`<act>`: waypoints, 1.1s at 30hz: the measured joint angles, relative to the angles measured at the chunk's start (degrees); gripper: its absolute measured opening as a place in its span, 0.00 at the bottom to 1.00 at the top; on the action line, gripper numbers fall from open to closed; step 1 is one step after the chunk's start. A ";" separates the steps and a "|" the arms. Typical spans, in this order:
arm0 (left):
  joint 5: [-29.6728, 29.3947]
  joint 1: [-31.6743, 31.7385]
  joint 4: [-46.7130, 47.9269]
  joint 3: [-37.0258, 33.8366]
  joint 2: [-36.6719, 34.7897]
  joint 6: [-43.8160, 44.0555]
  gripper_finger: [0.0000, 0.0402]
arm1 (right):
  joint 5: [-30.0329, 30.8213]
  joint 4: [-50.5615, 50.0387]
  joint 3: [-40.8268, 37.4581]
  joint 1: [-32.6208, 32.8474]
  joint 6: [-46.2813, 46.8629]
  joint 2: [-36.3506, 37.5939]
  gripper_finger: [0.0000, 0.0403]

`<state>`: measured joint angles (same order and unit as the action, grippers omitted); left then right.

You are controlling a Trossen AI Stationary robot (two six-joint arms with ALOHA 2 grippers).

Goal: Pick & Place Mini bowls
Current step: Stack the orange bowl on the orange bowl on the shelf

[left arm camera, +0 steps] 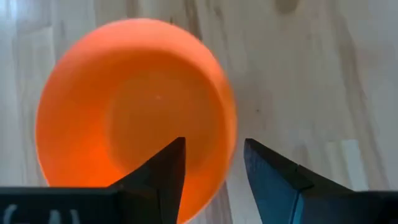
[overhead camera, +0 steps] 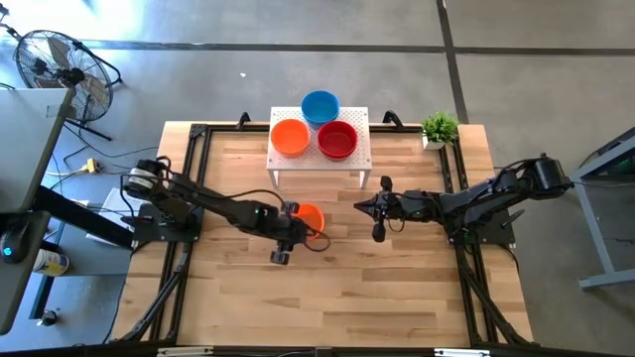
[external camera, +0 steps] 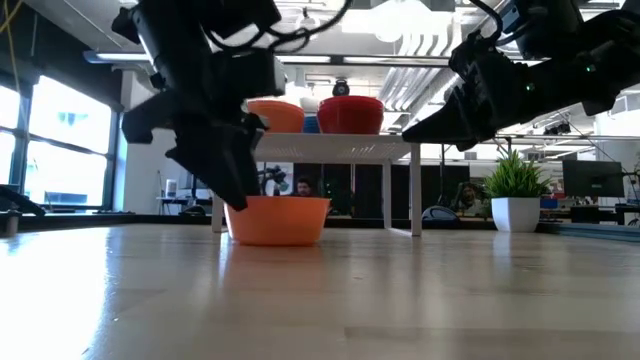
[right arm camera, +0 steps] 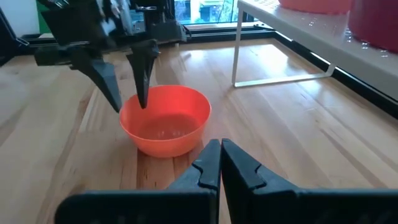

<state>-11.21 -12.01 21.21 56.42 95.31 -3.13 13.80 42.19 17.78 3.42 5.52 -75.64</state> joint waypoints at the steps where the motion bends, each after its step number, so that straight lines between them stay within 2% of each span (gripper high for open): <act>1: -0.18 0.02 0.00 0.00 0.28 0.40 0.39 | 0.00 -0.05 0.00 0.00 -0.02 0.00 0.00; 6: 0.28 -0.04 0.22 0.11 1.69 2.15 0.28 | -0.02 -0.31 0.00 0.00 -0.02 0.00 0.00; 11: 0.42 0.00 0.79 0.11 1.71 1.66 0.05 | -0.02 -0.33 0.02 0.00 -0.43 0.00 0.00; 12: 0.40 0.00 1.43 0.09 1.37 1.40 0.03 | -0.02 -0.33 0.02 0.00 -0.43 0.00 0.00; 17: 0.45 0.00 7.88 1.91 -1.18 1.20 0.01 | -0.02 -0.33 0.02 0.00 -0.43 0.00 0.00; 23: 0.42 0.03 18.91 9.25 -10.13 0.25 0.01 | -0.02 -0.33 0.02 0.00 -0.43 -0.02 0.00; 28: 0.04 3.21 30.42 18.88 -16.86 0.34 0.01 | -0.02 -0.31 0.02 0.00 -0.48 -0.02 0.00; 33: -6.27 9.69 40.59 31.44 -18.47 -0.74 0.01 | -0.04 -0.31 0.04 0.00 -0.55 -0.04 0.00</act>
<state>-17.48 -2.32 61.80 87.86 76.85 -3.87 13.76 41.88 17.82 3.42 4.97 -75.67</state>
